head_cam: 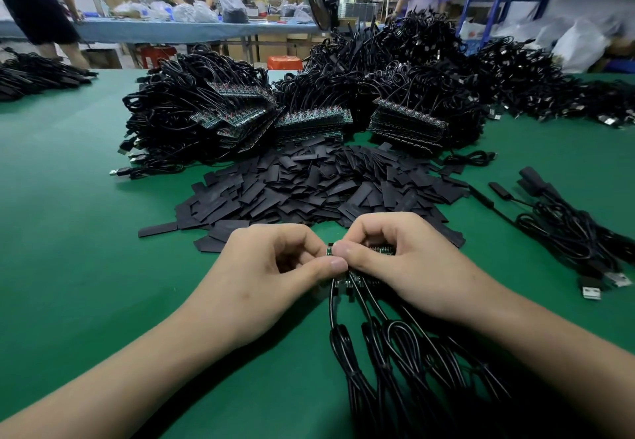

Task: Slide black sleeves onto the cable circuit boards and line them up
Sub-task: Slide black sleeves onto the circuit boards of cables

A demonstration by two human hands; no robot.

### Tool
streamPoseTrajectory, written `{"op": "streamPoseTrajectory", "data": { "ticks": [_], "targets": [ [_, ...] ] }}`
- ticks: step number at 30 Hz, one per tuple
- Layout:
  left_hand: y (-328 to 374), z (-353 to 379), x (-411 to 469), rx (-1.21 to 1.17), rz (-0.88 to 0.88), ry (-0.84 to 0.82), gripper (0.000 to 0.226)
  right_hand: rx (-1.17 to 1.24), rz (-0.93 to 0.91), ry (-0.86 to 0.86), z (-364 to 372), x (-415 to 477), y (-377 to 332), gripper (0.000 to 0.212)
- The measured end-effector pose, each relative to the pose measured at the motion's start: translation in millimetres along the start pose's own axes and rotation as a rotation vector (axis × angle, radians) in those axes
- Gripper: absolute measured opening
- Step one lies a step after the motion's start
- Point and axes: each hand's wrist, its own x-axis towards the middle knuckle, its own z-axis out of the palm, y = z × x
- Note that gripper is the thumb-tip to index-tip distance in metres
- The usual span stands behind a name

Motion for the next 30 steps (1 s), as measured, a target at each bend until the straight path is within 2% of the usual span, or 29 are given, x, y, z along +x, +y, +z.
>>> {"op": "streamPoseTrajectory", "data": {
  "ticks": [9,15,18,24,27,30],
  "targets": [
    [-1.6,-2.8,2.8,-0.12,0.011,-0.048,0.021,0.063,-0.038,-0.011,-4.4,-0.6,-2.1,0.015],
    [0.6,-5.9,4.0,-0.307,-0.033,-0.118,0.017,0.234,-0.014,-0.052,-2.6,-0.3,-1.5,0.012],
    [2.1,-7.0,4.1,-0.381,-0.076,-0.141,0.016,0.348,0.022,-0.077,-2.5,-1.1,-0.6,0.018],
    [1.7,-11.2,4.4,-0.465,-0.105,-0.194,0.019,0.559,0.066,-0.119,1.1,-0.5,-1.4,0.014],
    [2.5,-13.5,6.5,-0.467,-0.054,-0.104,0.017,0.452,0.06,-0.069,-1.4,-0.5,-3.8,0.017],
    [2.2,-18.2,7.6,-0.33,0.024,0.016,0.016,0.116,0.018,0.036,-1.3,-3.4,-5.0,0.017]
  ]
}}
